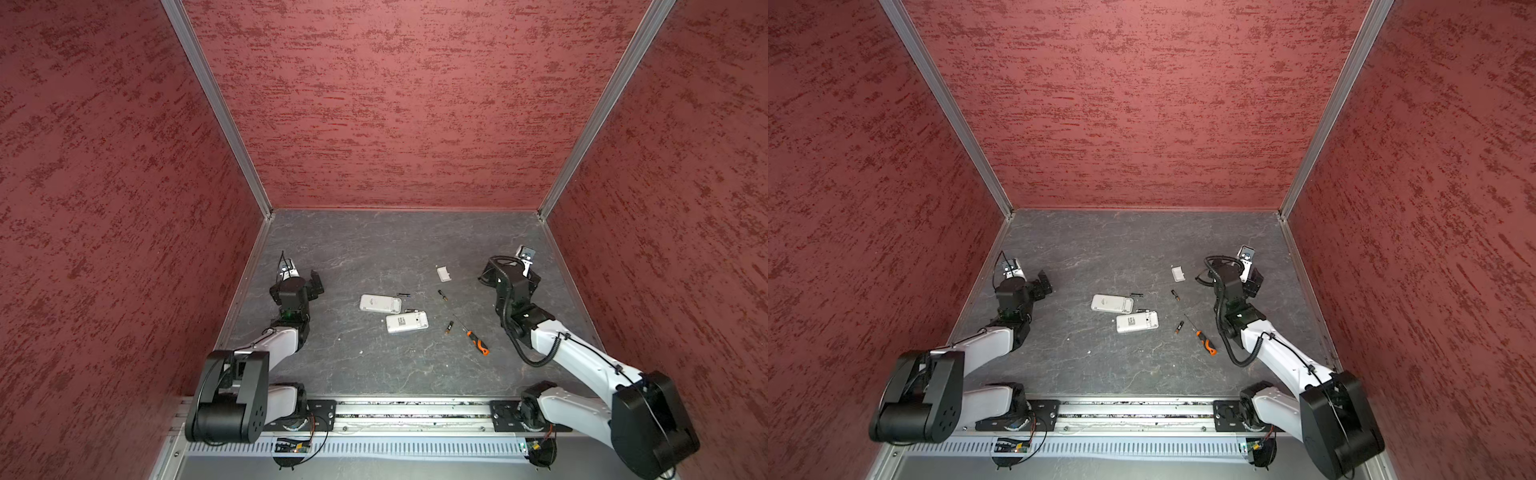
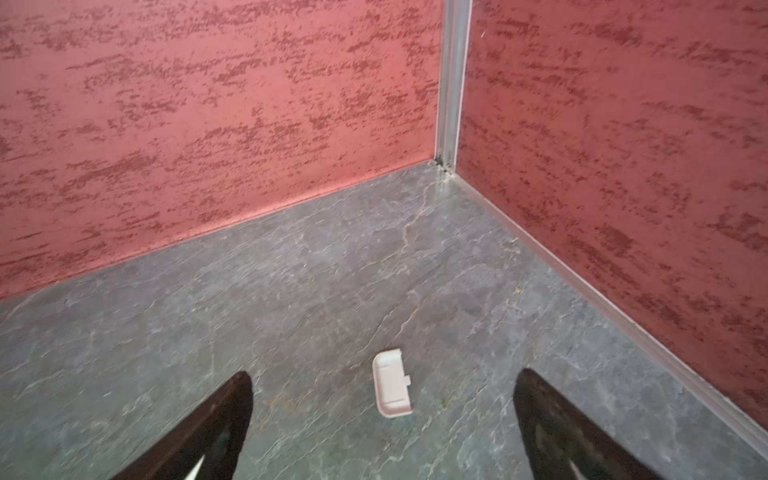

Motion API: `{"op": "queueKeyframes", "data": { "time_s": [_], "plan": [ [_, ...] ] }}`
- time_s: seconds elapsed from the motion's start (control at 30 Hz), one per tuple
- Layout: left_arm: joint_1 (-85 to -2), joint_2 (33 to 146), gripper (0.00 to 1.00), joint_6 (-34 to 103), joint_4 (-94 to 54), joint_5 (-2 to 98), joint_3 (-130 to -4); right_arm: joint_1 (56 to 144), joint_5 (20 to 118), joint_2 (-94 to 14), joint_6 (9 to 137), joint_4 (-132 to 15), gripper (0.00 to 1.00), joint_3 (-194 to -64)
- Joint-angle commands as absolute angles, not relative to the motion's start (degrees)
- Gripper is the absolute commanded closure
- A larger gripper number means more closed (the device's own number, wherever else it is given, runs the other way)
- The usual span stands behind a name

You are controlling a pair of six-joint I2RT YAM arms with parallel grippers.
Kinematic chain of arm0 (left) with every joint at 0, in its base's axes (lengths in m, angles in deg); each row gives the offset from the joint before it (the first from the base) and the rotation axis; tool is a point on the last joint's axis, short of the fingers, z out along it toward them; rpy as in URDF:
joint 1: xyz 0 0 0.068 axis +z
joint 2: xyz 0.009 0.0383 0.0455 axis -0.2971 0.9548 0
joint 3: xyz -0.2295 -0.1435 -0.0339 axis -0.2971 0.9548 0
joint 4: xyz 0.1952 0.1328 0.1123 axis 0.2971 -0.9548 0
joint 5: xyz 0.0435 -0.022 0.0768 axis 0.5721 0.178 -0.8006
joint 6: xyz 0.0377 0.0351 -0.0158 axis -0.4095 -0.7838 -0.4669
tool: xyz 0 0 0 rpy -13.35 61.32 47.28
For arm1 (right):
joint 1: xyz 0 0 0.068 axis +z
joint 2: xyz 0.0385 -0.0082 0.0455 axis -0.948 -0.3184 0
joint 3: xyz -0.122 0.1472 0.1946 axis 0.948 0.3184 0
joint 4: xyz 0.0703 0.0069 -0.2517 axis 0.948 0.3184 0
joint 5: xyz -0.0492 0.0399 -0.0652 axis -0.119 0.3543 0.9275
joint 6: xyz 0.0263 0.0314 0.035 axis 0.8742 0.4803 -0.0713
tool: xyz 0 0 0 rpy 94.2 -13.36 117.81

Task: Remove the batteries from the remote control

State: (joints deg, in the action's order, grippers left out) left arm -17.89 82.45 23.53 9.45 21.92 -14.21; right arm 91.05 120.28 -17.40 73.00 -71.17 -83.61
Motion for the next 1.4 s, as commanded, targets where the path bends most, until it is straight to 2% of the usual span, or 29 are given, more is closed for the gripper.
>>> {"op": "queueKeyframes", "data": {
  "time_s": [0.0, 0.2, 0.33, 0.67, 0.93, 1.37],
  "plan": [
    [-17.2, 85.1, 0.01, 20.8, 20.0, 27.0, -14.9, 87.6, 121.4, -16.7, 69.5, -78.6, 0.01, -80.1],
    [-16.7, 92.2, 0.01, 19.7, 25.8, 31.7, -15.7, 83.0, 116.8, -18.1, 62.4, -93.1, 0.01, -74.1],
    [-16.5, 95.5, 0.01, 18.9, 29.3, 34.0, -15.5, 81.5, 116.4, -20.8, 59.3, -95.9, 0.01, -73.7],
    [-16.4, 95.3, 0.01, 18.9, 28.5, 34.7, -15.7, 76.6, 113.0, -30.0, 56.7, -114.0, 0.01, -68.8],
    [-16.5, 95.3, 0.01, 18.9, 28.3, 34.7, -15.7, 72.5, 107.4, -35.4, 61.0, -119.4, 0.01, -69.2],
    [-16.5, 95.3, 0.01, 18.8, 28.3, 34.6, -15.8, 69.1, 95.2, -35.2, 61.0, -126.1, 0.01, -65.0]
  ]
}}
